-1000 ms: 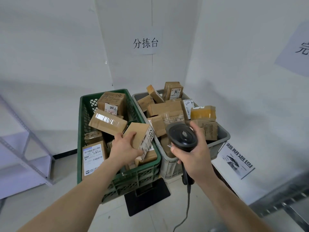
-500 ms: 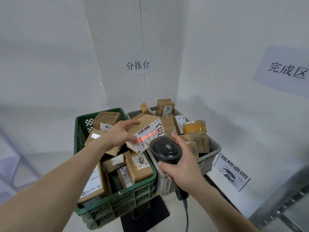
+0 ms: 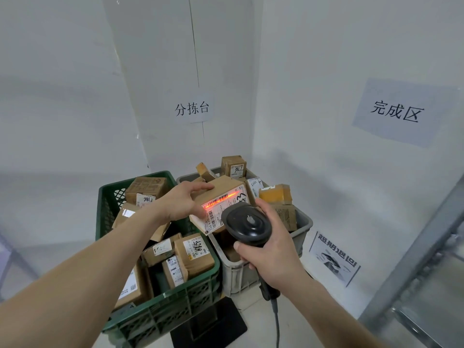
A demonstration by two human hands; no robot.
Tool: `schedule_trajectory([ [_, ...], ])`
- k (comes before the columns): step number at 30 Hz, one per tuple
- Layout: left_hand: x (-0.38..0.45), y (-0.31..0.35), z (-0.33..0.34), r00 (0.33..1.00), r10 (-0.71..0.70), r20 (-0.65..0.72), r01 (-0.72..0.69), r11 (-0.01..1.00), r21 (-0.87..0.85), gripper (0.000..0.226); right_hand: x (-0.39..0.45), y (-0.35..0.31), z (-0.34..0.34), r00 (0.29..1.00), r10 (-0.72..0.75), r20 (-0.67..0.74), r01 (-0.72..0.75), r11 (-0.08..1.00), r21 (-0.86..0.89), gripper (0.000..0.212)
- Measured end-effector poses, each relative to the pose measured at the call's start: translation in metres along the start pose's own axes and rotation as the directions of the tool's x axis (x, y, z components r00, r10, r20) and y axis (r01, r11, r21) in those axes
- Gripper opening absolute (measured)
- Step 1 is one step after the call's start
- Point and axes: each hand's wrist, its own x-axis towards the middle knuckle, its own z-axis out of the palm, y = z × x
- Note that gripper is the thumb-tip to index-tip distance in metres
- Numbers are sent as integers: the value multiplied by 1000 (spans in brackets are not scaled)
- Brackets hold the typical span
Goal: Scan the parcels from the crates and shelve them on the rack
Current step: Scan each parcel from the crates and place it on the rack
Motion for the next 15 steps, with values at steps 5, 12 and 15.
schedule_trajectory([
  [5, -7, 14, 11, 1000, -8, -5, 8, 1000, -18, 91, -10, 1, -12, 1000, -21, -8, 21, 1000, 9, 101],
  [12, -20, 27, 27, 1000, -9, -13, 8, 999, -39, 82, -27, 7, -34, 997, -70, -13, 70, 998, -11, 98],
  [15, -29, 35, 34, 1000, -14, -8, 13, 1000, -22, 88, -35, 10, -40, 997, -76, -6, 76, 997, 15, 97],
])
